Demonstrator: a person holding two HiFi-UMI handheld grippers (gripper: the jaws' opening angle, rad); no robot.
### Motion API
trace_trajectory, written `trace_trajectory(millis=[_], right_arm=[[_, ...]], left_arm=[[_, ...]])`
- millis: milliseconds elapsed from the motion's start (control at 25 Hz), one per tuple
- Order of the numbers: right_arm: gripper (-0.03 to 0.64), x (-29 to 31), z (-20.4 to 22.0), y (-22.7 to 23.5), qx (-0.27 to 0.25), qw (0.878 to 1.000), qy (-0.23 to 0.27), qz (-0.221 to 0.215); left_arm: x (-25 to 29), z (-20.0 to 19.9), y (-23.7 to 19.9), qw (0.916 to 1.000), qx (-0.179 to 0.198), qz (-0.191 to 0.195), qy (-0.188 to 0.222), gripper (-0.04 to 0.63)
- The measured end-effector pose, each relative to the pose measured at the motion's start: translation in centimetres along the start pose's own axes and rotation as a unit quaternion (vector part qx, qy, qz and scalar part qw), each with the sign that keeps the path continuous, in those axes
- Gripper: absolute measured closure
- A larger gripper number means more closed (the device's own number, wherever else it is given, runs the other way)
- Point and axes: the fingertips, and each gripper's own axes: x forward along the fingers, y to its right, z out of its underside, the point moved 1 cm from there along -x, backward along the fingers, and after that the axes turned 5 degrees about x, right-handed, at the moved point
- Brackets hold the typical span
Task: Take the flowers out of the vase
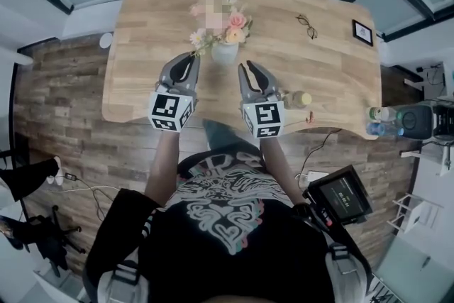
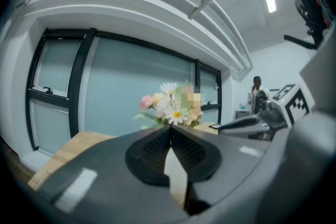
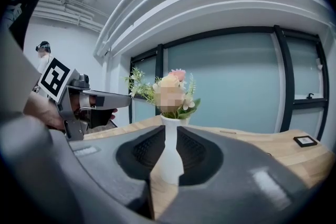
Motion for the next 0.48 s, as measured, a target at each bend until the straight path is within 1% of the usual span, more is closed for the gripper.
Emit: trace_trajectory(millis=[120,160,320,360,480], right_arm=[[0.540,1.4,0.6,0.8,0.004,1.000,-0.010,-0.004],[0.527,1.9,0.6,1.0,0.005,1.000,-0.012,-0.006],[0.518,3.4,0.8,1.4,0.010,1.000,-0.018,-0.015],[0.491,3.8,0.9,1.3,0.010,0.999,-0.023,-0.020],[0.365,5.3,1.7,0.9,0.019,0.998,-0.044,-0.039]], left_arm=[[1.6,0.3,-0.2,0.9999,0.002,0.014,0.003,0.606],[2.1,0.2,-0.2,0.9998,0.005,0.020,0.007,0.606],[3.6,0.1,-0.3,0.9987,0.020,0.044,0.017,0.606],[3.9,0.2,-0.4,0.9983,0.023,0.050,0.018,0.606],[4.7,0.5,-0.7,0.9965,0.015,0.080,0.017,0.606]])
